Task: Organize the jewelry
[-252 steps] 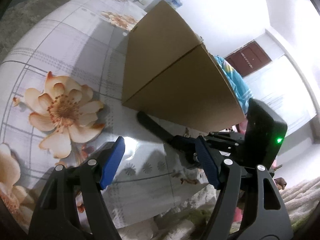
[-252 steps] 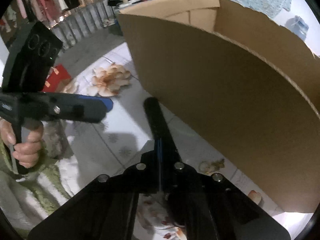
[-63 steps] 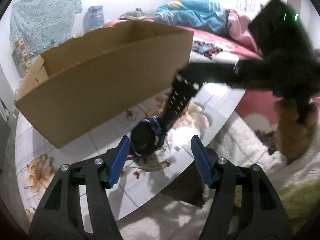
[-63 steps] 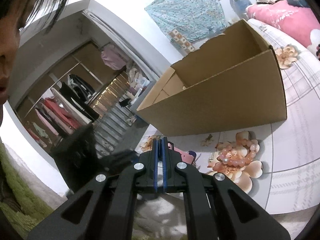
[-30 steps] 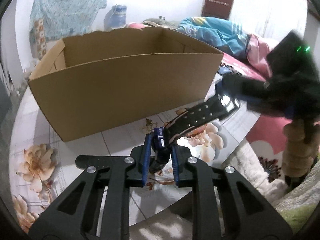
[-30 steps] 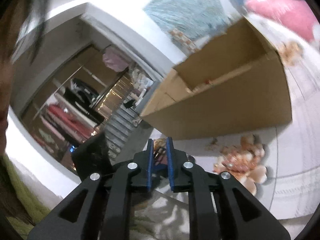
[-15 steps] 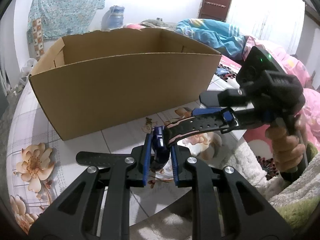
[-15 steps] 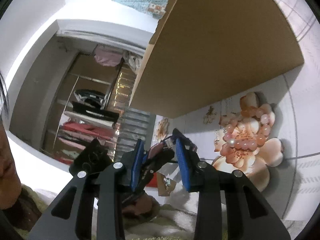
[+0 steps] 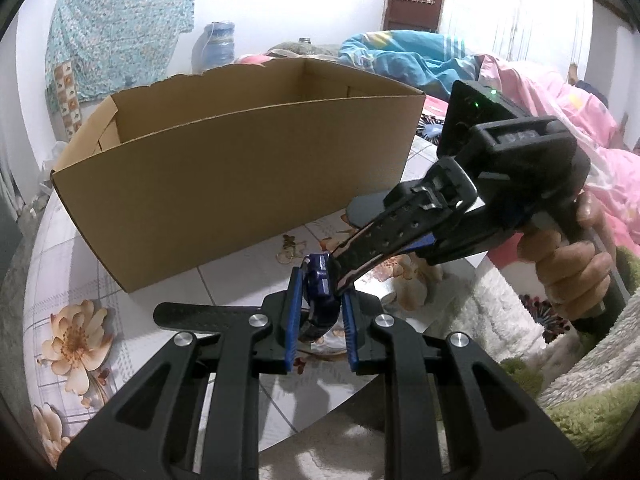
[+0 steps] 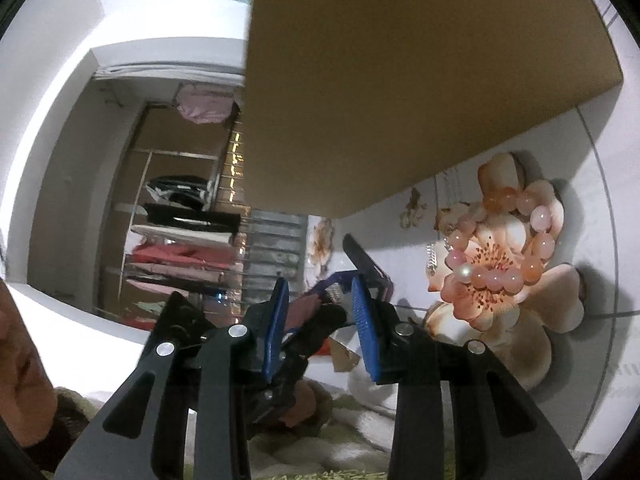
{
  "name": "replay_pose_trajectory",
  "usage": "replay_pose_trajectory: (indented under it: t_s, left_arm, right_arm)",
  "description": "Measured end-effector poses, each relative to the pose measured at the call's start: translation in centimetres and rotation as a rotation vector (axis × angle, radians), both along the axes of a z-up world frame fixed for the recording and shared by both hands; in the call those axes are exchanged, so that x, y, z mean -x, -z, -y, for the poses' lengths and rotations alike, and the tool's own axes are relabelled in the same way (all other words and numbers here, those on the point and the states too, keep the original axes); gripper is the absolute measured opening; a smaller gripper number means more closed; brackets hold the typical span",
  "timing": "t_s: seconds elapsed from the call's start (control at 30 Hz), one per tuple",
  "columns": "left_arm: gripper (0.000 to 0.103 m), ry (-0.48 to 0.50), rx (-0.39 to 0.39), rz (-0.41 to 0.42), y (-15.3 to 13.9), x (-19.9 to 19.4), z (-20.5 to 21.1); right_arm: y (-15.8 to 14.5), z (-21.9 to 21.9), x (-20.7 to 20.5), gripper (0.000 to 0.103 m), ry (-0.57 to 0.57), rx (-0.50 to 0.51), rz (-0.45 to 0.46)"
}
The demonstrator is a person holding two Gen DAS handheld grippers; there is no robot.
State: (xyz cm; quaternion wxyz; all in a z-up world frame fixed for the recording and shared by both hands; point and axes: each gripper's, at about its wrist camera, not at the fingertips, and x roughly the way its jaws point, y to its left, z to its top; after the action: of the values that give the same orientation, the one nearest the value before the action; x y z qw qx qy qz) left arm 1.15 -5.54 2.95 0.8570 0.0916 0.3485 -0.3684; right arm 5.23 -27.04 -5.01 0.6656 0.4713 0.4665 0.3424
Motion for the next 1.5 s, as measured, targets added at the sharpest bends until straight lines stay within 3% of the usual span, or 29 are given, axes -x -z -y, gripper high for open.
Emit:
replay_pose_trajectory:
  t_s: [0.33,0.53,0.9,1.07,1.1,1.17,1.2,1.37,1.5]
  left_arm:
    - [0.018,-0.004,0.029,-0.024,0.0,-0.2,-0.3]
    - [0.018,-0.007,0.052,-0.049,0.0,-0.4,-0.6]
    - [0.018,-0.024,0.114,-0.118,0.2,-1.3,-1.5]
    - [0.018,-0.022,0.108,-0.114,0.3,-1.1,-1.6]
    - [0.018,-0.018,0.100,-0.107,0.3,-1.0,-1.5]
    - [0.018,-0.013,0.090,-0.098,0.3,-0.8,-1.3]
    - [0.018,-0.012,0.088,-0.095,0.3,-0.8,-1.2]
    - [0.018,-0.015,0.098,-0.106,0.3,-0.9,-1.5]
    - [0.018,-0.016,0.123,-0.128,0.4,-1.2,-1.7]
  right_arm:
    - [1.1,-1.4,-0.2,0.006,-0.017,0.008,-0.015]
    - [0.4,-1.9,-0.2,0.003,0.007,0.066,0.023]
    - [-0.4,-1.9,-0.1,0.002,0.036,0.203,0.063]
    - [0.3,-1.1,-0.3,0.005,0.021,0.140,0.051]
    - [0.3,-1.2,-0.4,0.007,0.015,0.129,0.049]
    - [0.5,-1.4,-0.7,0.028,0.000,0.098,0.036]
    - [0.7,-1.5,-0.9,0.030,-0.006,0.081,0.028]
    - [1.7,-2.3,-1.5,0.030,-0.025,0.035,-0.010]
    - [2.1,-2.3,-1.6,0.015,-0.025,-0.010,-0.017]
